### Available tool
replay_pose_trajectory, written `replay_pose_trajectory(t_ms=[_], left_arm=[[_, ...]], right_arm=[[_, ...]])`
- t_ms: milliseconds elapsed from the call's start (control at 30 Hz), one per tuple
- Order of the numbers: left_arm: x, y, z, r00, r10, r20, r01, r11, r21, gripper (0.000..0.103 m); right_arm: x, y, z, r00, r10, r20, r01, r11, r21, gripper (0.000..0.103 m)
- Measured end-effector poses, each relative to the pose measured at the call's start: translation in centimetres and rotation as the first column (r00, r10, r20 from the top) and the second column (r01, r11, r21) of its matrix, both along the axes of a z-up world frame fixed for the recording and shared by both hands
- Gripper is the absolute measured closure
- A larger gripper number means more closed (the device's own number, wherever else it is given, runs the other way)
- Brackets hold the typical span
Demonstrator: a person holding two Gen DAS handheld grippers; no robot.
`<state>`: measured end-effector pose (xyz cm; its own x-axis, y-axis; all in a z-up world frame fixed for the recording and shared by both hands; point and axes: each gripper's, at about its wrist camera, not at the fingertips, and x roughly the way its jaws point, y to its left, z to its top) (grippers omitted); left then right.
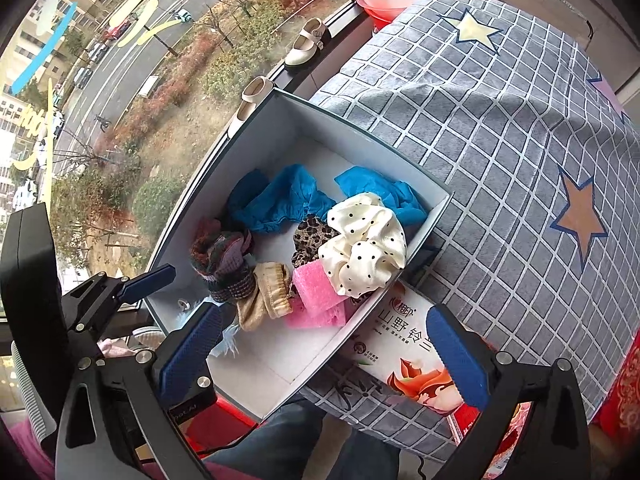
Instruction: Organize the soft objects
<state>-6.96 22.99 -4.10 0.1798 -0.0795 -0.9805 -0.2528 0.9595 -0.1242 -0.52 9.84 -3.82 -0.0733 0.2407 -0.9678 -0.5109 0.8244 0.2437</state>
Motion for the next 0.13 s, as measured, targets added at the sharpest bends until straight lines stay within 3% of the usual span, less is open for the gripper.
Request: replay_pose_trajectory(t_ms=[67, 133], left_arm=[[-0.35, 0.40, 0.79, 0.998, 0.018, 0.067, -0.015, 0.999, -0.042, 0.027], [-0.41, 0.56, 1.17, 0.996, 0.022, 0.085, -0.018, 0.999, -0.046, 0.027]], right_arm=[[-0.14, 0.02, 0.05, 1.000, 0.003, 0.001, -0.003, 1.000, -0.001, 0.000], [-0.26, -0.01, 0.05, 1.000, 0.004, 0.001, -0.004, 1.000, -0.001, 0.000]])
